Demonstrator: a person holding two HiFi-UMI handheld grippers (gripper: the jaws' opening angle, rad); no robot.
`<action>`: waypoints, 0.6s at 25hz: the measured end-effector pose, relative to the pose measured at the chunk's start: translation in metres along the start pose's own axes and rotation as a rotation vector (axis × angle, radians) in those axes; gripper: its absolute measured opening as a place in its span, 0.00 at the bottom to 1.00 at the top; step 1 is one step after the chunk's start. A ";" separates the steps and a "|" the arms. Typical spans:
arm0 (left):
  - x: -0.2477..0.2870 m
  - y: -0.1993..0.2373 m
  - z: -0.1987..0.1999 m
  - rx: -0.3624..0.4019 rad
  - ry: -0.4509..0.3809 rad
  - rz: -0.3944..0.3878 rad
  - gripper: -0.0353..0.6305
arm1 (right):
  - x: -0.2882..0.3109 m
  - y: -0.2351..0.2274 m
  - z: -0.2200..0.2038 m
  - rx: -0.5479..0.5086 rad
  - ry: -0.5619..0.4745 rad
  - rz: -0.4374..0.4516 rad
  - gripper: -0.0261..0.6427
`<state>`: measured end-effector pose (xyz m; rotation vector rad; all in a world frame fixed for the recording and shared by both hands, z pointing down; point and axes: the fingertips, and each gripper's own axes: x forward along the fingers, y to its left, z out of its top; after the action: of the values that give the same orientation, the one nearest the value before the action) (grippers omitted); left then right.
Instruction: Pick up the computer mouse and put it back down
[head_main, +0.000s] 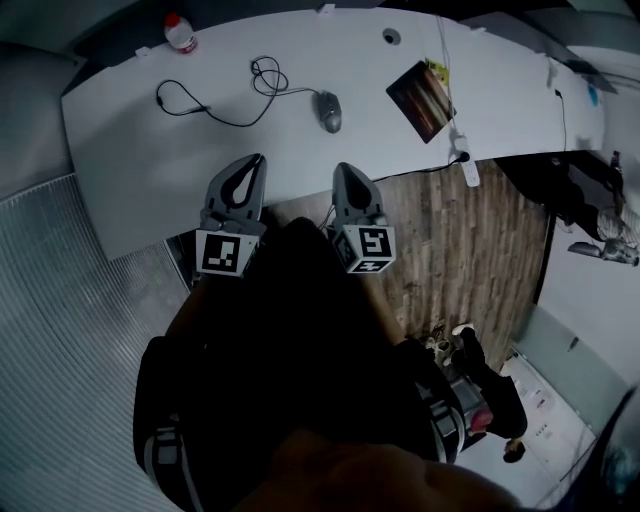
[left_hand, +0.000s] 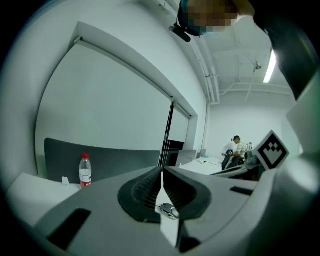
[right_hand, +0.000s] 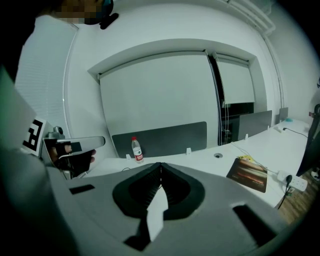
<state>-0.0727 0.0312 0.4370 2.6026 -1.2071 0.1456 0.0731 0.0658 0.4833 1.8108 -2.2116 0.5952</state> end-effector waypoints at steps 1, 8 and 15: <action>0.002 0.004 0.000 0.002 0.002 -0.007 0.07 | 0.005 0.001 0.000 0.002 0.004 -0.007 0.04; 0.010 0.014 -0.001 0.005 0.010 -0.034 0.07 | 0.029 0.003 0.006 -0.035 0.006 -0.027 0.04; 0.023 0.016 0.000 -0.001 0.009 -0.023 0.07 | 0.050 -0.014 -0.002 -0.018 0.042 -0.034 0.04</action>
<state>-0.0699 0.0050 0.4447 2.6114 -1.1727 0.1526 0.0755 0.0201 0.5084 1.8073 -2.1477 0.5987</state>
